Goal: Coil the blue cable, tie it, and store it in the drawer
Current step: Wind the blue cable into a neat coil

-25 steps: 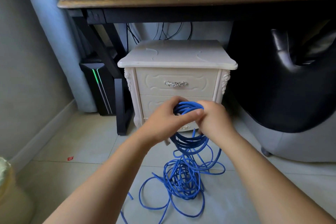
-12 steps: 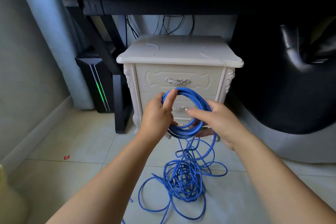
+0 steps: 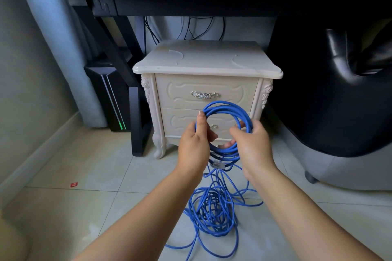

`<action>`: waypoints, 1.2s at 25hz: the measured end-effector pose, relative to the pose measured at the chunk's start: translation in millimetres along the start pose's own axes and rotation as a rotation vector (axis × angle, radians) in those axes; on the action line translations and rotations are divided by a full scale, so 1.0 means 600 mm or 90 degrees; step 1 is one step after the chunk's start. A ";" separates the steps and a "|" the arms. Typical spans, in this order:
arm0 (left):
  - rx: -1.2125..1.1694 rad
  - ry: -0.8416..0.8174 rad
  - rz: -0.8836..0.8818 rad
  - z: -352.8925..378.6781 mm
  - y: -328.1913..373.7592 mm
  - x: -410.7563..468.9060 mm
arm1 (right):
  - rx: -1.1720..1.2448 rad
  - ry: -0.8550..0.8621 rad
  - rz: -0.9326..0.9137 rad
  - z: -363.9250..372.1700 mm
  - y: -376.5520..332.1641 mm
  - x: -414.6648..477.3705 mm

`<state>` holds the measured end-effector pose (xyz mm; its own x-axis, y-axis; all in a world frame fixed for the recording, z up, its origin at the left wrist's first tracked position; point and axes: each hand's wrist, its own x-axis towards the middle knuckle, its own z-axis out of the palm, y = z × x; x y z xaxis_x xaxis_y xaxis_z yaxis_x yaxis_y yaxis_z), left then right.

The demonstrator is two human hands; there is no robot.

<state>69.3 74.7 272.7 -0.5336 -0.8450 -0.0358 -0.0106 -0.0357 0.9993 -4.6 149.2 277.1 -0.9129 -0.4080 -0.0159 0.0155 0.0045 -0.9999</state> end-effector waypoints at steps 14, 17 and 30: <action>0.230 -0.280 0.103 -0.036 0.033 0.024 | -0.291 -0.134 -0.128 -0.017 -0.018 0.015; 0.087 -0.217 0.022 -0.034 0.032 0.035 | -0.104 -0.233 -0.014 -0.026 -0.027 0.026; -0.335 -0.109 -0.283 -0.033 0.018 0.036 | 0.301 -0.575 0.211 -0.062 0.009 0.037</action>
<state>74.5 45.4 282.7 -0.6997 -0.5965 -0.3932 0.1296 -0.6472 0.7513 -40.2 174.3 271.2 -0.1973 -0.9767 -0.0847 0.5405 -0.0363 -0.8405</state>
